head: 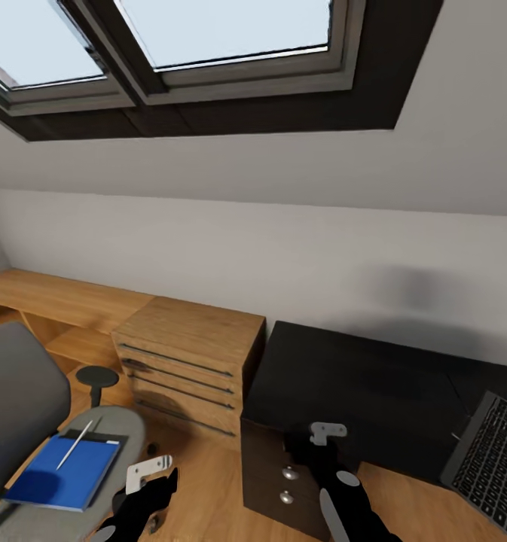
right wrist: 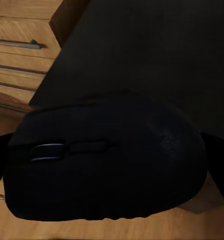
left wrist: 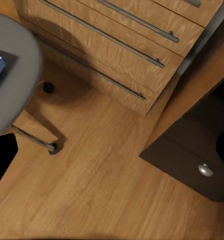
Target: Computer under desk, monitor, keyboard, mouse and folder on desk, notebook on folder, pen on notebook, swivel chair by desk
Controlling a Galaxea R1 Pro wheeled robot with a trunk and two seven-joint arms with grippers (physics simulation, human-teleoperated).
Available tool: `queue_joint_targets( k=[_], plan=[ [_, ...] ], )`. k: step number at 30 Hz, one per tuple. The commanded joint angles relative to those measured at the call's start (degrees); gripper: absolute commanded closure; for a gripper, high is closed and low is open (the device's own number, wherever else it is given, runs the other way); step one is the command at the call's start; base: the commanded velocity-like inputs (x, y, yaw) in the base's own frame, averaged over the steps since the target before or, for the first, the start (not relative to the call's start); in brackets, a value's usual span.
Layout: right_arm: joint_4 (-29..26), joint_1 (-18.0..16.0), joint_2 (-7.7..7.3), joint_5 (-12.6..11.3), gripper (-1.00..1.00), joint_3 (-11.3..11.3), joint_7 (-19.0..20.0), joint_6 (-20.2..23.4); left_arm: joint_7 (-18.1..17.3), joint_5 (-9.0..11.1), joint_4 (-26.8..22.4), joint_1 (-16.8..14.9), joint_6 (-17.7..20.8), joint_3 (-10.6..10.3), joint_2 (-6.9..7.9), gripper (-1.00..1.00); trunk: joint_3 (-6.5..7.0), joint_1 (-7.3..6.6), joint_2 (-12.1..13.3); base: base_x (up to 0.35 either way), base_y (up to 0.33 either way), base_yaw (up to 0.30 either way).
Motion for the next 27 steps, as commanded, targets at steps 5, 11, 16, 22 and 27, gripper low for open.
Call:
queue_joint_targets(
  k=[5,11,16,22,27],
  plan=[
    [-0.1,-0.1,-0.04,-0.6,1.0,1.2,-0.5,0.2,0.5,0.6,0.0,0.0,0.2,-0.1,0.01,-1.0,-0.25,0.03,-0.1,0.0,0.005,0.274],
    [0.0,-0.1,-0.06,-0.6,1.0,1.5,-0.5,0.1,0.5,0.6,0.1,0.0,0.2,-0.2,-0.04,-1.0,-0.41,0.03,-0.1,0.001,0.001,0.274],
    [0.0,0.0,-0.1,-0.6,1.0,1.5,-0.5,0.1,0.5,0.6,0.1,0.0,0.2,-0.2,-0.05,-1.0,-0.55,0.03,-0.1,0.221,0.0,0.274],
    [0.0,0.0,-0.22,-0.6,1.0,1.5,-0.3,0.1,0.5,0.6,0.1,0.0,0.2,-0.2,-0.02,-1.0,-0.62,0.03,-0.1,0.319,0.0,0.089],
    [0.0,0.0,-0.37,-0.6,1.0,1.2,-0.3,0.1,0.5,0.6,0.1,0.0,0.2,-0.2,-0.03,-1.0,-0.62,0.03,-0.1,0.311,0.0,0.004]
  ],
)
